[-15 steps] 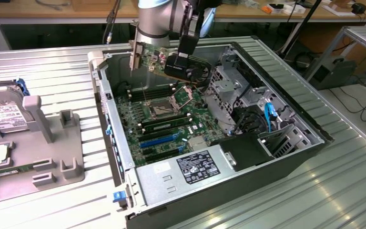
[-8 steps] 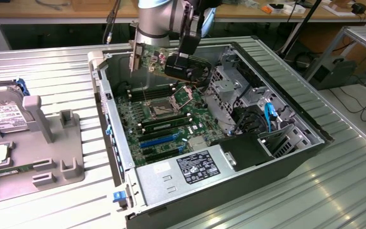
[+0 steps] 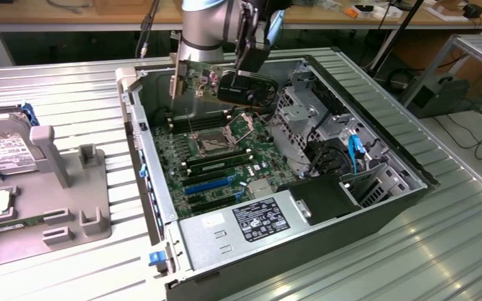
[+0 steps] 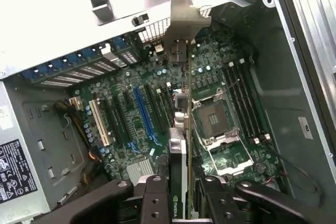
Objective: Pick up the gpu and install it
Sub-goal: 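Insert the gpu into the slot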
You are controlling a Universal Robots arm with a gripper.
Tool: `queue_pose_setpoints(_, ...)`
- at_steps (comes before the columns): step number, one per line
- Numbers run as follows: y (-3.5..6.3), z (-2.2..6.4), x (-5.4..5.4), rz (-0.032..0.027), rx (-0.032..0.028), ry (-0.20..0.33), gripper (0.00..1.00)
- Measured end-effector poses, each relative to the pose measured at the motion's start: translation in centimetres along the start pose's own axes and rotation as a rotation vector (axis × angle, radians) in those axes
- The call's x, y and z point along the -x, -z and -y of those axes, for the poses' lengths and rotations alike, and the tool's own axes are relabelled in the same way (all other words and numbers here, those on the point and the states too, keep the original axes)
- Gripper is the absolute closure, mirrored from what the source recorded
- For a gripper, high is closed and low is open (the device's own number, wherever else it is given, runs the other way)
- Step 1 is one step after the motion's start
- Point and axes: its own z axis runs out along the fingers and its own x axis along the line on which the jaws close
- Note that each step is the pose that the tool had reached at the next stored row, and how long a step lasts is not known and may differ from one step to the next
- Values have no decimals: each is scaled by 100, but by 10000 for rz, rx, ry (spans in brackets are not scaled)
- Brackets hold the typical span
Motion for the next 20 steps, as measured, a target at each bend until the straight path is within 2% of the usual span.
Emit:
queue_pose_setpoints(9,0,0,0,-82,-25,1542,73)
queue_pose_setpoints(20,0,0,1,-142,-44,2649,73)
